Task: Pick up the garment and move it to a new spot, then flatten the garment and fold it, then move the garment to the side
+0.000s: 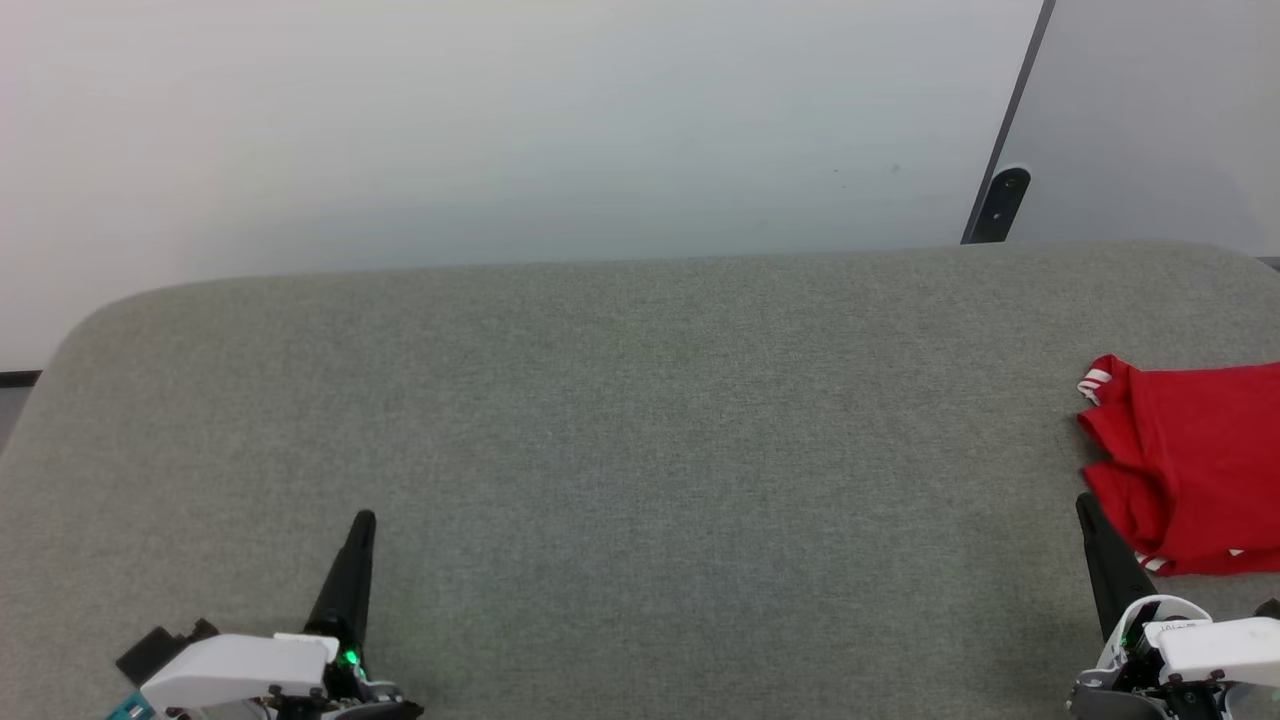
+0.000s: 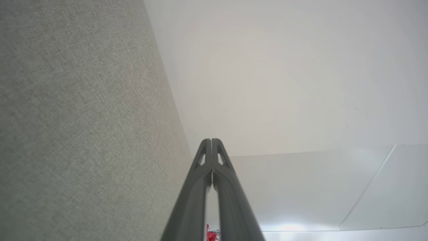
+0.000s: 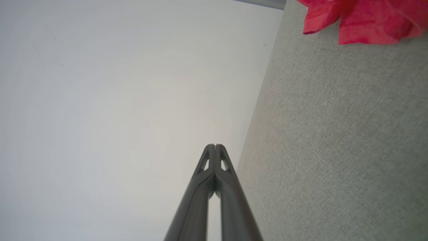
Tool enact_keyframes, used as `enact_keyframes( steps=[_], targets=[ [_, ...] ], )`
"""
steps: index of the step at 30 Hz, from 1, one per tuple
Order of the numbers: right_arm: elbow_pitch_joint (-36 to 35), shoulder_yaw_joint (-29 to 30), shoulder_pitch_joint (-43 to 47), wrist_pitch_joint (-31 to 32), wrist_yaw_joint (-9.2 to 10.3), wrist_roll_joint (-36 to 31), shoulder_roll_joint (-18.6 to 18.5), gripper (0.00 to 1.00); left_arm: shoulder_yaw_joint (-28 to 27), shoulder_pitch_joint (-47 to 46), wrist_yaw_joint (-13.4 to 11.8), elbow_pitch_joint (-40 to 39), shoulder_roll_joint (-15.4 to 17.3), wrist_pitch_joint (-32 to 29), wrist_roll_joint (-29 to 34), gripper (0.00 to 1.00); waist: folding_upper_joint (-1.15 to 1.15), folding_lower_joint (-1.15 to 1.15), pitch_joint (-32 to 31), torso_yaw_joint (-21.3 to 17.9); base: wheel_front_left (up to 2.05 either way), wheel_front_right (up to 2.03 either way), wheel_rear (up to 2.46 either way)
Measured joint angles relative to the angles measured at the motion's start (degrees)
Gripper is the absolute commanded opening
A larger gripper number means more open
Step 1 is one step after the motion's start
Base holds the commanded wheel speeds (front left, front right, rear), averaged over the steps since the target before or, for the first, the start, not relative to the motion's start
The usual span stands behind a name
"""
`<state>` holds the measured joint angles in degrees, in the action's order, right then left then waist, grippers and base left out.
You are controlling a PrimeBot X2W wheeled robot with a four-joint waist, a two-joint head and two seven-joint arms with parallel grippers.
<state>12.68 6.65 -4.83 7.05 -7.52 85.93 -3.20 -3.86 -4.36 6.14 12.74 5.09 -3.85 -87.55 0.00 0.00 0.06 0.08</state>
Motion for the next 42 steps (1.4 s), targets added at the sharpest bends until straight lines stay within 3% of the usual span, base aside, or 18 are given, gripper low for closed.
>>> enact_keyframes(
  steps=[18,42],
  targets=[
    [1.45,-0.02,-1.12,-0.51,0.00,6.34,0.22,0.00,-1.44,-1.59,1.26,1.31,-1.35,-1.67,-5.83,0.00,0.00,0.00,0.12,-0.09,0.00,0.00,0.00],
    [1.46,-0.03,-1.35,-0.51,0.00,6.35,0.24,0.00,-1.79,-1.59,1.26,1.34,-1.59,-2.00,-5.73,0.00,0.00,0.00,0.12,-0.09,0.00,0.00,0.00]
  ],
)
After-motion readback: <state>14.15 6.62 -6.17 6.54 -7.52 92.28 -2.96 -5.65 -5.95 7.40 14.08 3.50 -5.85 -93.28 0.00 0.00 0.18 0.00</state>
